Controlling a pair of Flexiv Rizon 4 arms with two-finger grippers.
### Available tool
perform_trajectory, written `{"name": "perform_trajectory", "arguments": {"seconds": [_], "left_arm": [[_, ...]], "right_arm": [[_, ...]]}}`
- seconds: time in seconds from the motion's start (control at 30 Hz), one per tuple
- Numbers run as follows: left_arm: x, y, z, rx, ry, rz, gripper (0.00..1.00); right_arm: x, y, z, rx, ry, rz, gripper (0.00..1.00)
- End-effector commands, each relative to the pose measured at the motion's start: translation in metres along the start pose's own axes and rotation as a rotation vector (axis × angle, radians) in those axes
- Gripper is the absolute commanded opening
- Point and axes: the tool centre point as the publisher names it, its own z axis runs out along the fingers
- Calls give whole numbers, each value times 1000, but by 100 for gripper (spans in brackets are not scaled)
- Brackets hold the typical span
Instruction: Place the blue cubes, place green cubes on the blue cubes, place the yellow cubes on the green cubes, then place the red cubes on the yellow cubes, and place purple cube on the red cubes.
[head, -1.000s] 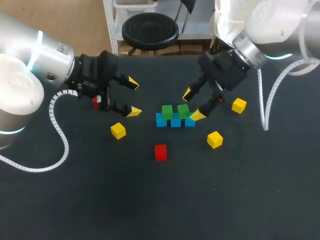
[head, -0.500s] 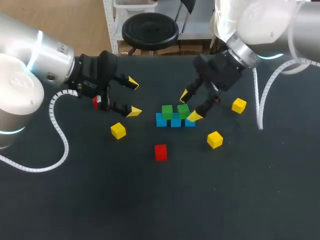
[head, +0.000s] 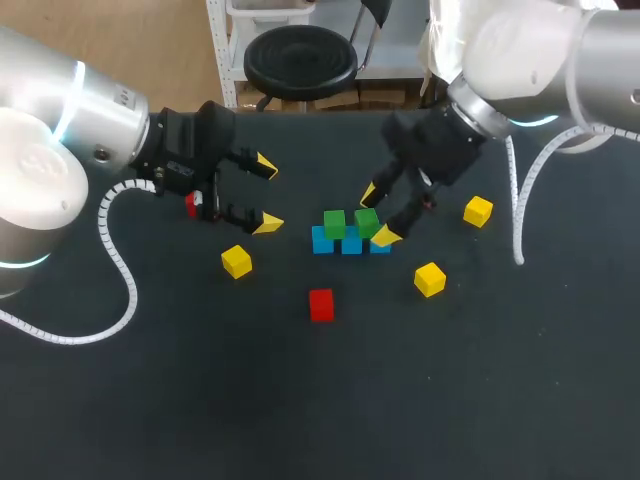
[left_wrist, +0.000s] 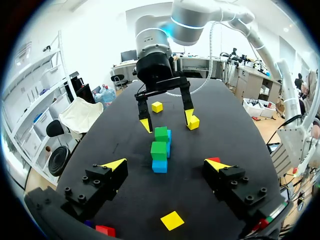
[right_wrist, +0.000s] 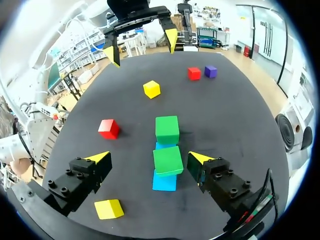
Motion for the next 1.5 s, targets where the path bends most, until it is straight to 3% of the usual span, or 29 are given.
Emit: {"name": "perform_trajectory", "arguments": {"seconds": [0.03, 0.3, 0.33, 0.37, 0.4, 0.47, 0.5, 0.57, 0.9, 1.5], "left_arm": [[2, -1, 0, -2, -7, 3, 100], [2, -1, 0, -2, -7, 3, 100], [2, -1, 0, -2, -7, 3, 100], [2, -1, 0, -2, -7, 3, 100], [2, -1, 0, -2, -7, 3, 100], [2, -1, 0, -2, -7, 3, 100], [2, -1, 0, -2, -7, 3, 100], [2, -1, 0, -2, -7, 3, 100], [2, -1, 0, -2, -7, 3, 100], [2, -1, 0, -2, -7, 3, 100]], "right_arm": [[1, 9, -1, 24, 3, 6, 100], [4, 16, -4, 39, 12, 25, 100], [4, 17, -4, 42, 14, 30, 90], [5, 18, -4, 44, 13, 32, 69], [5, 19, -4, 47, 13, 36, 60], [5, 20, -4, 49, 13, 40, 55], [5, 20, -4, 52, 14, 47, 62], [6, 20, -4, 57, 14, 60, 100], [-1, 13, -4, 94, 89, 128, 100], [3, -6, 7, 89, 85, 132, 100]]}}
